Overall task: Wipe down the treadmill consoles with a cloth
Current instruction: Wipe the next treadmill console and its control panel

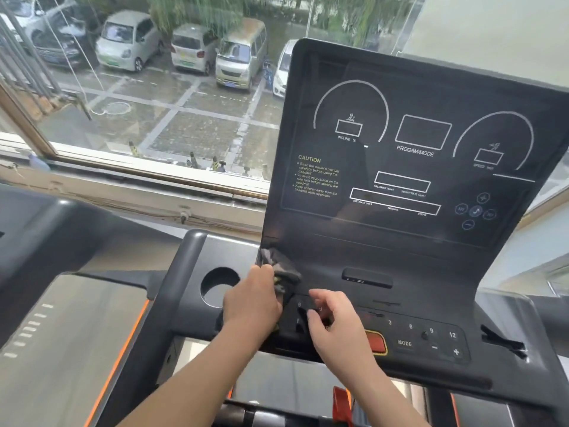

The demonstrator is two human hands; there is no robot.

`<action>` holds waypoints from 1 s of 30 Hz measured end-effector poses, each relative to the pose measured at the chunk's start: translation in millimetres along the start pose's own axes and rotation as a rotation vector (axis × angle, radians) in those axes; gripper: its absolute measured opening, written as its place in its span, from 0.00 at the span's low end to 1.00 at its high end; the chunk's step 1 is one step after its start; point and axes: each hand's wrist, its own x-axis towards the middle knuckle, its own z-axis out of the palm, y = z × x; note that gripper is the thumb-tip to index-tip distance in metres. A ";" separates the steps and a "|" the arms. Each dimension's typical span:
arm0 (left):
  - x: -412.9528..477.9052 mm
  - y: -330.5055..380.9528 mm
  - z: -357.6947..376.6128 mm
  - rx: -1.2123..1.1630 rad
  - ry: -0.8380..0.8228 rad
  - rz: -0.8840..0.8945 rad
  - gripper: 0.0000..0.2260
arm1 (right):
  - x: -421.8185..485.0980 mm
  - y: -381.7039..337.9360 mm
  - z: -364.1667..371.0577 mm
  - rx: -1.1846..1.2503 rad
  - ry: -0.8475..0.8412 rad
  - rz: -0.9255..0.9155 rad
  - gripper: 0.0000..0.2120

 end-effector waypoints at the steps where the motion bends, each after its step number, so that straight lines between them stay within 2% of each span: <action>1: -8.1 4.5 4.4 -0.009 -0.023 0.012 0.07 | -0.7 -1.9 2.7 -0.007 -0.009 -0.005 0.17; 3: -22.2 9.9 12.6 -0.014 -0.078 0.054 0.09 | -2.2 -4.7 8.2 -0.023 -0.044 -0.024 0.21; 5: -25.8 8.4 7.8 -0.096 -0.149 0.020 0.09 | -4.8 -8.3 13.2 -0.047 -0.077 -0.017 0.27; 6: -23.9 5.3 0.6 -0.237 -0.201 -0.016 0.09 | -6.5 -10.6 14.9 -0.061 -0.066 -0.025 0.30; 8: -20.8 -4.2 -16.6 -0.670 -0.366 -0.099 0.08 | -9.4 -20.4 17.7 -0.078 -0.051 -0.061 0.35; 10: -19.4 -16.1 -32.8 -1.008 -0.582 -0.142 0.11 | -9.6 -33.4 22.0 -0.098 -0.128 -0.080 0.40; 11: -19.0 -23.8 -37.6 -1.086 -0.631 -0.144 0.13 | -8.1 -36.9 25.9 -0.153 -0.184 -0.076 0.43; 12: -20.0 -30.4 -39.9 -1.092 -0.601 -0.142 0.15 | -5.9 -37.6 30.6 -0.243 -0.237 -0.068 0.46; 14: -10.7 -46.8 -32.0 -0.862 -0.299 -0.166 0.15 | 2.2 -35.5 40.5 -0.430 -0.284 -0.090 0.49; 15: -3.7 -53.9 -26.5 -0.719 -0.163 -0.161 0.14 | 6.7 -32.9 45.6 -0.500 -0.273 -0.128 0.46; 16: 2.0 -58.1 -20.5 -0.601 -0.102 -0.144 0.14 | 10.6 -30.5 50.2 -0.548 -0.248 -0.175 0.41; 19: 11.9 -58.0 0.9 -0.492 -0.046 -0.119 0.12 | 20.9 -21.1 58.8 -0.614 -0.160 -0.315 0.23; 21: 12.0 -58.7 14.2 -0.495 0.050 -0.123 0.10 | 26.1 -13.5 57.6 -0.620 -0.091 -0.373 0.15; 24: 13.2 -62.7 21.2 -0.498 0.117 -0.139 0.09 | 27.5 -1.8 47.9 -0.663 -0.015 -0.350 0.13; 30: 11.1 -61.4 24.0 -0.531 0.137 -0.127 0.09 | 17.2 16.2 34.4 -0.725 0.152 -0.014 0.16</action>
